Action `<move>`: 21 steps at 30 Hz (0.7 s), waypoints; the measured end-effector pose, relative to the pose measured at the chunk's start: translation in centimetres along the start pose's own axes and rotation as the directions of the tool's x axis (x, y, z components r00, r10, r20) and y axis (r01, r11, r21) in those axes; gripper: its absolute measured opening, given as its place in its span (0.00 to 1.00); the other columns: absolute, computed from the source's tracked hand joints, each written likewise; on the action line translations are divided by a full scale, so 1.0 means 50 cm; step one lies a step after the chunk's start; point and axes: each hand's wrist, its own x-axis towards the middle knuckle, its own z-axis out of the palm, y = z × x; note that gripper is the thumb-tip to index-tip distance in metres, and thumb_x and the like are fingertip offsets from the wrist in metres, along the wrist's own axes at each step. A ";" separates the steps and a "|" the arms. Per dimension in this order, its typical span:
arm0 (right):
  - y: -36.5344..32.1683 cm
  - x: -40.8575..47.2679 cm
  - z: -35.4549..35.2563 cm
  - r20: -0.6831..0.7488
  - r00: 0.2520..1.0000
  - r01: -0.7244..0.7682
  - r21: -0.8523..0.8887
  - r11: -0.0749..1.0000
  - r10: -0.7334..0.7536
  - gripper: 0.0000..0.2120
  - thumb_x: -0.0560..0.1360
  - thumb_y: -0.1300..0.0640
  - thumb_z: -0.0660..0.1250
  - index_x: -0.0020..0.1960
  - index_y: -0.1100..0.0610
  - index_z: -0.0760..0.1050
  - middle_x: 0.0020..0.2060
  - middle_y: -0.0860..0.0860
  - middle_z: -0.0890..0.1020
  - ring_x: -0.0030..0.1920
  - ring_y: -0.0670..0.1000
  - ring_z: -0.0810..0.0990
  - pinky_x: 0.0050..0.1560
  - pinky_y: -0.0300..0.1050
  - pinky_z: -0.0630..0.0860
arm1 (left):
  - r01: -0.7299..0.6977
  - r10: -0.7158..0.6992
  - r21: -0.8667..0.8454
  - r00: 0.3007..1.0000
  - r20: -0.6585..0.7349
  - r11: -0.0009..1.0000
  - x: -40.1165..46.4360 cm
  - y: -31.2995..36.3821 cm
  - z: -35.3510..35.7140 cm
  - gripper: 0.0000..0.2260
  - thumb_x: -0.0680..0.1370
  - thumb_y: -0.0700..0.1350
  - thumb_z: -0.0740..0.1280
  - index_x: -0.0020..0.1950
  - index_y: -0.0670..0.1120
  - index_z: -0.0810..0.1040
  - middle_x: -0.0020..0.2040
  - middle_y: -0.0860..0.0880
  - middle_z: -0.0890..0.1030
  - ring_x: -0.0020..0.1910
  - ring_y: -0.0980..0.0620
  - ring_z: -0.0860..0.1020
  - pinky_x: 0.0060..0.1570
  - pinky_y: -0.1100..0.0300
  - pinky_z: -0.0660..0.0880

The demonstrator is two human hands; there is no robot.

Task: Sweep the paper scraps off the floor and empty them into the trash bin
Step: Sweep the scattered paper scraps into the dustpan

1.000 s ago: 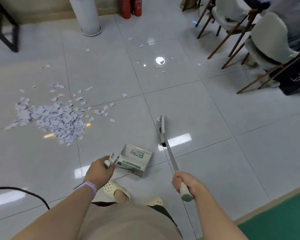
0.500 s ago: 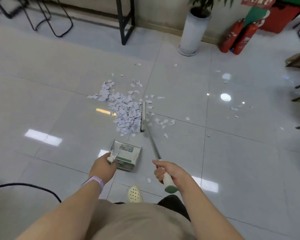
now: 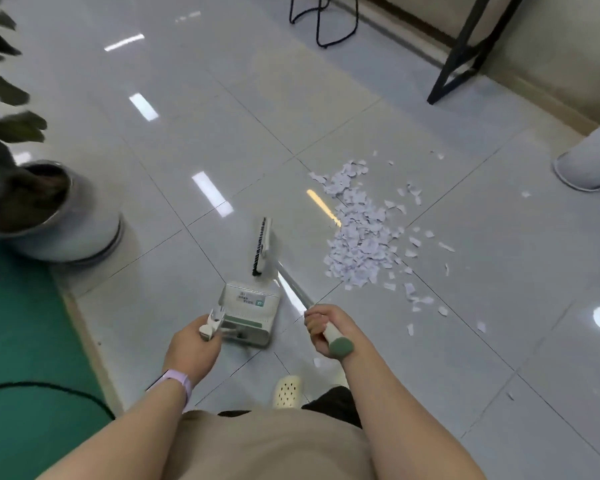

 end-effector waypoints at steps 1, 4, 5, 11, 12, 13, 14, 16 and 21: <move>-0.022 0.000 -0.010 -0.013 1.000 0.004 -0.003 1.000 -0.004 0.12 0.67 0.72 0.66 0.40 0.58 0.67 0.23 0.47 0.66 0.18 0.43 0.67 0.16 0.35 0.66 | 0.028 -0.028 0.015 1.000 -0.008 0.999 -0.005 -0.001 -0.002 0.05 0.80 0.53 0.65 0.46 0.56 0.79 0.34 0.52 0.80 0.35 0.50 0.77 0.33 0.60 0.70; -0.104 -0.041 -0.075 -0.038 0.998 0.058 0.124 0.991 -0.054 0.08 0.70 0.68 0.64 0.42 0.58 0.68 0.22 0.46 0.66 0.17 0.44 0.67 0.16 0.34 0.66 | 0.078 -0.077 0.025 0.997 -0.030 0.997 -0.010 0.010 0.010 0.05 0.79 0.48 0.65 0.45 0.55 0.80 0.33 0.50 0.81 0.35 0.47 0.79 0.34 0.58 0.73; -0.134 -0.068 -0.110 -0.054 0.995 0.090 0.207 0.974 -0.080 0.08 0.71 0.68 0.63 0.42 0.57 0.67 0.22 0.46 0.66 0.17 0.43 0.67 0.16 0.33 0.66 | 0.092 -0.091 0.025 0.995 -0.034 0.995 -0.009 0.021 0.021 0.05 0.78 0.47 0.66 0.44 0.54 0.80 0.33 0.50 0.81 0.35 0.46 0.79 0.34 0.58 0.73; -0.259 -0.293 -0.316 -0.167 0.967 0.237 0.318 0.918 -0.192 0.23 0.52 0.78 0.77 0.36 0.60 0.69 0.22 0.45 0.65 0.17 0.43 0.66 0.16 0.33 0.66 | 0.185 -0.186 -0.024 0.982 -0.043 0.982 0.014 0.132 0.135 0.06 0.77 0.45 0.66 0.49 0.46 0.81 0.36 0.46 0.82 0.36 0.44 0.79 0.35 0.57 0.72; -0.269 -0.323 -0.334 -0.213 0.955 0.266 0.321 0.909 -0.204 0.20 0.55 0.77 0.75 0.36 0.60 0.70 0.22 0.46 0.65 0.17 0.43 0.66 0.16 0.33 0.66 | 0.206 -0.208 -0.042 0.976 -0.058 0.978 0.023 0.153 0.153 0.07 0.76 0.46 0.66 0.50 0.45 0.81 0.37 0.46 0.82 0.37 0.43 0.79 0.35 0.56 0.73; -0.278 -0.347 -0.348 -0.264 0.939 0.303 0.321 0.897 -0.222 0.18 0.59 0.75 0.73 0.38 0.59 0.69 0.22 0.46 0.65 0.17 0.43 0.66 0.16 0.33 0.66 | 0.221 -0.225 -0.062 0.972 -0.066 0.973 0.028 0.179 0.167 0.06 0.76 0.45 0.66 0.49 0.44 0.81 0.37 0.44 0.82 0.36 0.41 0.79 0.36 0.55 0.73; -0.287 -0.367 -0.358 -0.306 0.921 0.341 0.328 0.881 -0.242 0.17 0.61 0.74 0.71 0.39 0.58 0.68 0.22 0.46 0.65 0.17 0.43 0.66 0.16 0.33 0.66 | 0.228 -0.234 -0.080 0.970 -0.067 0.970 0.033 0.205 0.178 0.05 0.76 0.43 0.66 0.46 0.44 0.80 0.36 0.43 0.81 0.36 0.40 0.79 0.36 0.54 0.74; -0.306 -0.394 -0.368 -0.362 0.891 0.404 0.361 0.840 -0.273 0.17 0.64 0.73 0.67 0.40 0.56 0.65 0.23 0.47 0.64 0.17 0.44 0.65 0.15 0.34 0.65 | 0.212 -0.220 -0.102 0.972 -0.082 0.972 0.046 0.257 0.193 0.06 0.77 0.41 0.65 0.40 0.44 0.78 0.34 0.41 0.80 0.34 0.37 0.78 0.37 0.52 0.75; -0.338 -0.425 -0.339 -0.354 0.875 0.472 0.464 0.750 -0.331 0.12 0.70 0.71 0.58 0.45 0.55 0.64 0.24 0.47 0.62 0.17 0.45 0.63 0.16 0.35 0.64 | 0.115 -0.120 -0.101 0.991 -0.050 0.988 0.071 0.341 0.234 0.09 0.80 0.45 0.64 0.42 0.44 0.78 0.35 0.41 0.79 0.33 0.39 0.77 0.33 0.56 0.72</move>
